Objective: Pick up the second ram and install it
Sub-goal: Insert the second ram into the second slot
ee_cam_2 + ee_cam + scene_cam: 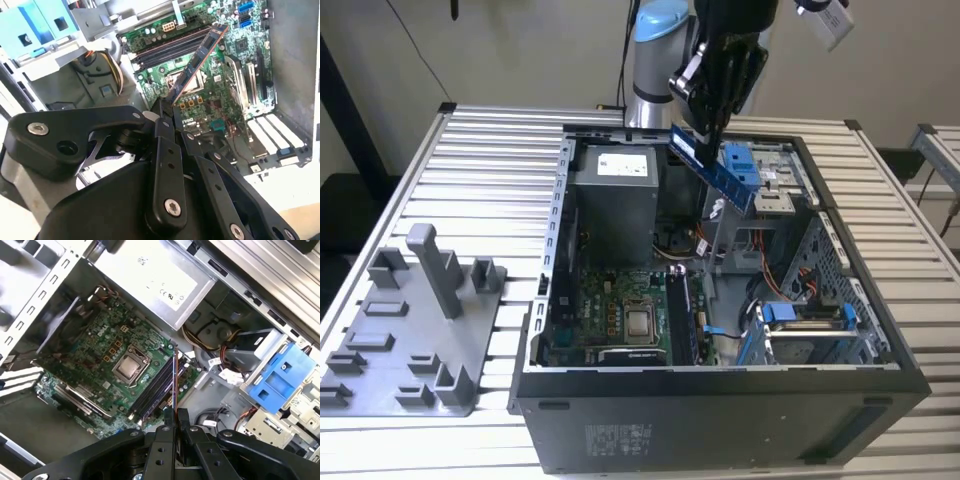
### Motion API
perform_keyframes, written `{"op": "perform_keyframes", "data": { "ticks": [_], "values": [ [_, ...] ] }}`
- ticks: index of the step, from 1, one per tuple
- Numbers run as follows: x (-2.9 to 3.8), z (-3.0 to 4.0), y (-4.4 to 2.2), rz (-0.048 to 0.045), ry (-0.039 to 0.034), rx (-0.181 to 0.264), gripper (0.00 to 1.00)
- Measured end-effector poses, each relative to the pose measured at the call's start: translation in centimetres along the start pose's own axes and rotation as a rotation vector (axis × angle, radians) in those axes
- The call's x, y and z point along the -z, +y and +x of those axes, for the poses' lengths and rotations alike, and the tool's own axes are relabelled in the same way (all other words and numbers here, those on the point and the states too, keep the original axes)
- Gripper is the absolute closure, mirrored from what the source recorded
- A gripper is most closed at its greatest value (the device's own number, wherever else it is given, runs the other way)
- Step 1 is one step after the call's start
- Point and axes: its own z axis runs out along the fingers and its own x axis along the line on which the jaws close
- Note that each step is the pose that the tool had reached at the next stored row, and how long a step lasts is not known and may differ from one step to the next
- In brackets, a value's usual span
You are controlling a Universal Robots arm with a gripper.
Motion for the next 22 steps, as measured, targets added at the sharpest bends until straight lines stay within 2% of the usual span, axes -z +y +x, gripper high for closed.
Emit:
{"op": "perform_keyframes", "data": {
  "ticks": [6,9,13,18,22],
  "values": [
    [-0.07,0.0,0.0,0.01,0.0057,-0.057,0.87],
    [-0.1,0.0,0.0,0.0185,0.0117,-0.073,0.87],
    [-0.15,0.0,0.0,0.0252,0.0158,-0.103,0.87],
    [-0.31,0.0,0.0,0.0277,0.0171,-0.157,0.87],
    [-0.8,0.03,0.0,0.0281,0.017,-0.214,0.87]
  ]
}}
